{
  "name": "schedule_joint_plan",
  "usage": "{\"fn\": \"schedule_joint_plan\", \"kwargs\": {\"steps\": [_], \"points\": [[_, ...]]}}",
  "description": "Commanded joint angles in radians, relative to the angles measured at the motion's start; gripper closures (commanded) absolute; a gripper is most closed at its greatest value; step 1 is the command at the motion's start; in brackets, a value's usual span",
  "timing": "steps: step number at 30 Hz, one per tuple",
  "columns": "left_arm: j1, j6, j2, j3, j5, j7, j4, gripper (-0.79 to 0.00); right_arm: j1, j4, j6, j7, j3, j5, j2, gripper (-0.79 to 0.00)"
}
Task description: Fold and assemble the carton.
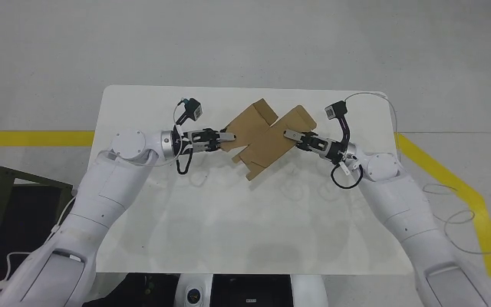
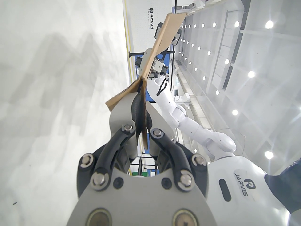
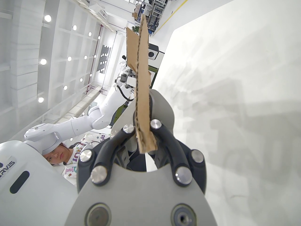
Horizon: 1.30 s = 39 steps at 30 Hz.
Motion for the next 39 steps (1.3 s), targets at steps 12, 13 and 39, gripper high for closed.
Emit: {"fn": "schedule_joint_plan", "kwargs": {"steps": [12,13,39], "points": [[-0.013,0.002,-0.011,-0.011,0.004,-0.015,0.014,0.0,-0.005,0.006,0.013,0.016,0.016,-0.014,-0.005,-0.785],[-0.014,0.003,-0.01,-0.015,0.003,-0.021,0.014,0.0,-0.005,0.012,0.014,0.017,0.023,-0.018,-0.003,-0.785],[-0.08,-0.072,0.001,-0.011,0.094,-0.351,-0.017,0.0,-0.02,-0.265,0.133,0.346,0.043,0.079,0.077,-0.594]]}}
